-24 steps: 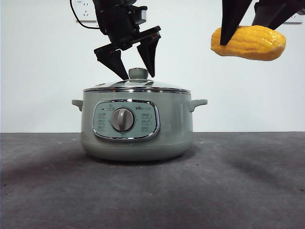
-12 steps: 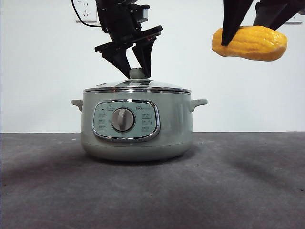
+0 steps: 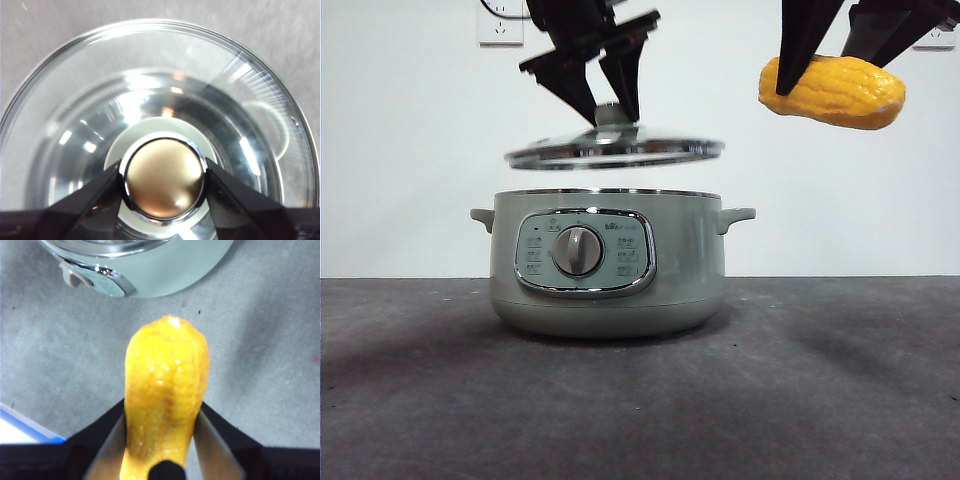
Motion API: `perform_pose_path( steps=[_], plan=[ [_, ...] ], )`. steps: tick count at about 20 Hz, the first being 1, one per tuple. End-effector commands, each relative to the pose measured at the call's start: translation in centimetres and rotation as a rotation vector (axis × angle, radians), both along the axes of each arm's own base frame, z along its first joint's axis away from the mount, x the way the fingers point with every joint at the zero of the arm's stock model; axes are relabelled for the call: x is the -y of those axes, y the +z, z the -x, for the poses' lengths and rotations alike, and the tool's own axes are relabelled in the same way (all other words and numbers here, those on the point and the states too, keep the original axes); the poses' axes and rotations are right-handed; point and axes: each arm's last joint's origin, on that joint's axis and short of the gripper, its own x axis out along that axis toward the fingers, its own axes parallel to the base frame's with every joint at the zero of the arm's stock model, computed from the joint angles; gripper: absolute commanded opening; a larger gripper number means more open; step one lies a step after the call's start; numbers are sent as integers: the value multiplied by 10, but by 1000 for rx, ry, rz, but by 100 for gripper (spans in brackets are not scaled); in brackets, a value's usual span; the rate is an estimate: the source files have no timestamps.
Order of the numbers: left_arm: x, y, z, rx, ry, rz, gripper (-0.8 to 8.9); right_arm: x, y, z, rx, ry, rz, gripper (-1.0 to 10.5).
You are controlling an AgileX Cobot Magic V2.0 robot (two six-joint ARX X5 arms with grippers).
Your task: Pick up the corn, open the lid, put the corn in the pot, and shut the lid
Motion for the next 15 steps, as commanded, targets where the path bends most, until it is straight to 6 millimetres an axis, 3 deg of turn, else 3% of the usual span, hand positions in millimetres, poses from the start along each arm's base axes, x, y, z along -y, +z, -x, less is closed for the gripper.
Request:
perform_pose_path(
  steps=[1,9,15],
  plan=[
    [-8,18,3,60,24,5,-13,-2,2,-3,39,-8,-29,-3],
    [-55,20,-12,54,138,-59,-12,-19,24,-30,160,-35,-128,-3],
    [-105,20,-27,52,256,-65,-12,-54,29,-88,171,-31,-139,-3]
  ],
)
